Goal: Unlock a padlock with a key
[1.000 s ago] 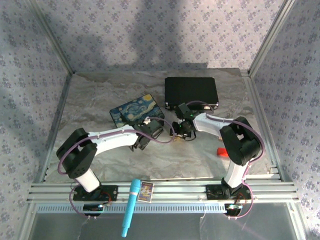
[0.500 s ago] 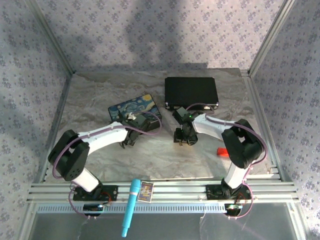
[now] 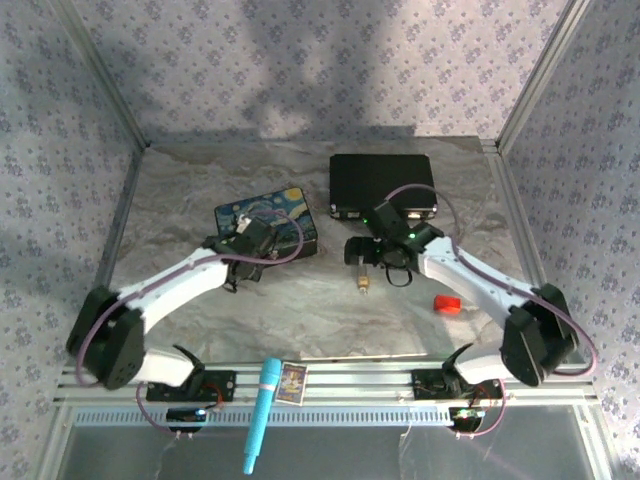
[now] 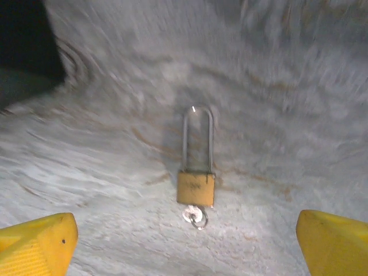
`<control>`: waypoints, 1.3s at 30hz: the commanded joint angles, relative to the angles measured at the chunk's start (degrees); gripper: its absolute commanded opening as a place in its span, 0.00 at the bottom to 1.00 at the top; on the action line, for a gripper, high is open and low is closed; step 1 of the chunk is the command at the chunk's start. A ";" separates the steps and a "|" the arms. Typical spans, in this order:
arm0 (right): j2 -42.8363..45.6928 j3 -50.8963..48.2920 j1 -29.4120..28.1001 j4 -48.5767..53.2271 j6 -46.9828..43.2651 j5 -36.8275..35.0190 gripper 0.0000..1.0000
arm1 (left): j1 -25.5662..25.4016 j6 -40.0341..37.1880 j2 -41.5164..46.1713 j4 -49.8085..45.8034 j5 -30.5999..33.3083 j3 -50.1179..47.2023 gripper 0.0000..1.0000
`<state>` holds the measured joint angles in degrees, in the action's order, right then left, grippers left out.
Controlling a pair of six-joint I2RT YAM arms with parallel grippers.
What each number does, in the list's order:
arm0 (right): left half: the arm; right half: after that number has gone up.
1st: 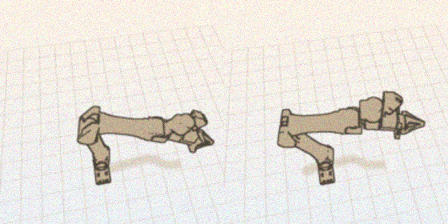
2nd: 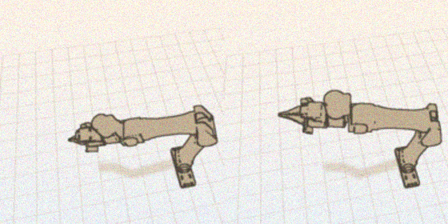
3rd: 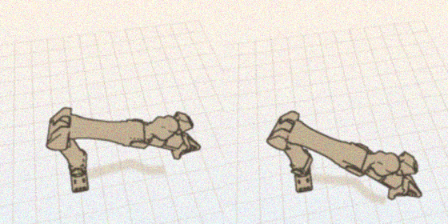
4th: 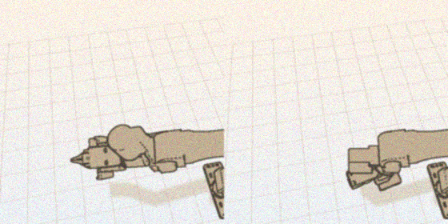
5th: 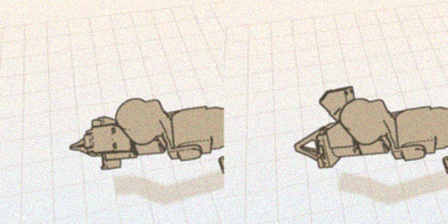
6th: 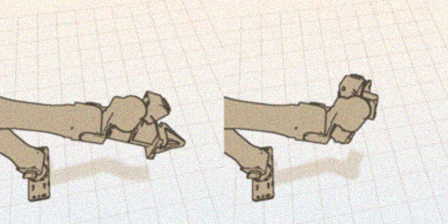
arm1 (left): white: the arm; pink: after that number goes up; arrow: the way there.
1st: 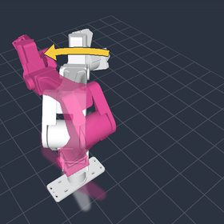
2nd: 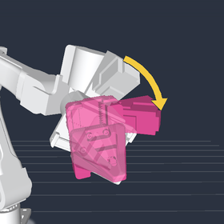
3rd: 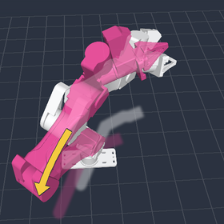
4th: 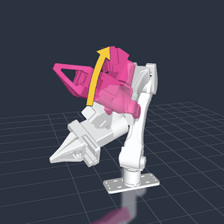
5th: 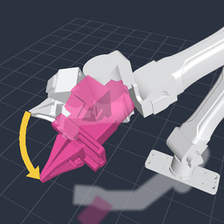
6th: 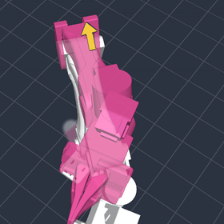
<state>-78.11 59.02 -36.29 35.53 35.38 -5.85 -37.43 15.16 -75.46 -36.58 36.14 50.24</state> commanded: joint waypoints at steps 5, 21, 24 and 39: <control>10.89 -5.65 2.33 -10.65 -13.21 -19.38 0.99 | 2.38 1.23 24.80 18.64 2.12 -9.75 1.00; 14.89 -37.01 28.39 -56.70 -29.68 -19.21 0.98 | 29.28 -8.17 13.40 62.18 -2.26 -31.01 1.00; 9.31 -39.62 30.21 -67.39 -32.41 -17.46 0.98 | 33.78 -6.10 6.13 71.67 -8.30 -32.50 1.00; -8.84 -37.32 36.56 -81.72 -35.03 -6.11 0.99 | 37.08 -10.49 -9.97 82.77 -21.85 -27.57 1.00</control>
<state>-87.13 20.25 -0.05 -43.13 0.75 -14.00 -0.75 6.50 -83.55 43.59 19.18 19.77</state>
